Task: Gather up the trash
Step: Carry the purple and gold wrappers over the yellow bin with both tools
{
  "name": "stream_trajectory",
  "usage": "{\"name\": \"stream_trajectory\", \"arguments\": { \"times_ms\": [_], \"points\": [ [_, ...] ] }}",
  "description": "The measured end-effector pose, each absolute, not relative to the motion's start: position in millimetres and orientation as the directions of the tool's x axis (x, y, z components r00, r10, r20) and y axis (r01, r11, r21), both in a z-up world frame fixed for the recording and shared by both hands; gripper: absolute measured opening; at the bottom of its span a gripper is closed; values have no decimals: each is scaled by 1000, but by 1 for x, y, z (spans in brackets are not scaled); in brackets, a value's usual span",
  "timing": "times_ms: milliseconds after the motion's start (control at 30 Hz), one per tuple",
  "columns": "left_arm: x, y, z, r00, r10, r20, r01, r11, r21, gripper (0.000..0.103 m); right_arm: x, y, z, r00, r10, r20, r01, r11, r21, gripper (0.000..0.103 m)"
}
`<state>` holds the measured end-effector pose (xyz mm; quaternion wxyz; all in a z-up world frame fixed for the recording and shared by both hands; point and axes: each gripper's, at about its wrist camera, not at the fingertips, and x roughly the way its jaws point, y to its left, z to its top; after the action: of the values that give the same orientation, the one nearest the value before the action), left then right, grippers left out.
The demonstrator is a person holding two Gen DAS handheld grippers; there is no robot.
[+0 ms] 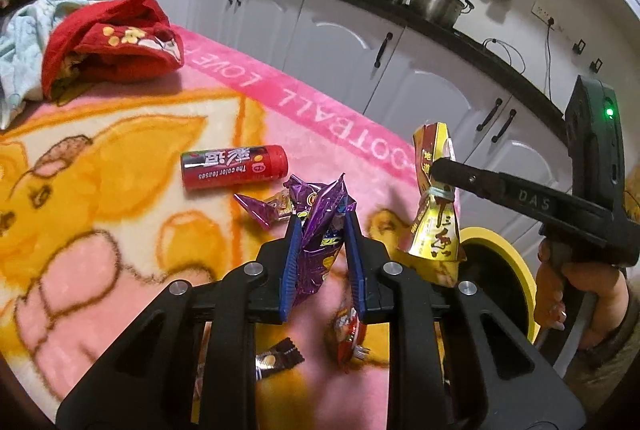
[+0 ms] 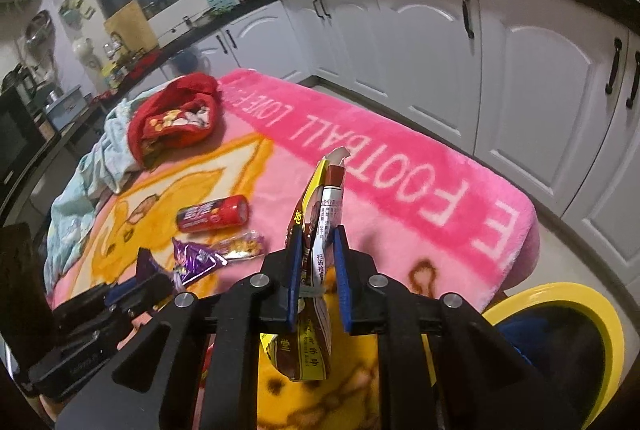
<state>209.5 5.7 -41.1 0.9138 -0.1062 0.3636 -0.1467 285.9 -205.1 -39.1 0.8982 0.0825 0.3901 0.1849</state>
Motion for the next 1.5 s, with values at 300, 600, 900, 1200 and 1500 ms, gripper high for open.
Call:
{"name": "stream_trajectory", "arguments": {
  "times_ms": [300, 600, 900, 1200, 1500],
  "points": [
    [191, 0, -22, 725, -345, -596, 198, 933, -300, 16, 255, -210, -11, 649, 428, -629, -335, 903, 269, 15],
    [179, -17, -8, 734, -361, -576, 228, 929, -291, 16, 232, -230, 8, 674, 422, -607, -343, 906, 249, 15],
    [171, -41, 1, 735, -384, -560, 272, 922, -275, 16, 209, -259, 19, 704, 394, -590, -328, 918, 222, 15],
    [168, -70, 5, 717, -416, -559, 327, 909, -257, 16, 186, -288, 24, 738, 355, -574, -305, 934, 185, 15],
    [166, -103, 1, 689, -450, -568, 390, 891, -234, 16, 170, -317, 21, 759, 313, -571, -266, 950, 166, 15]
  ]
}}
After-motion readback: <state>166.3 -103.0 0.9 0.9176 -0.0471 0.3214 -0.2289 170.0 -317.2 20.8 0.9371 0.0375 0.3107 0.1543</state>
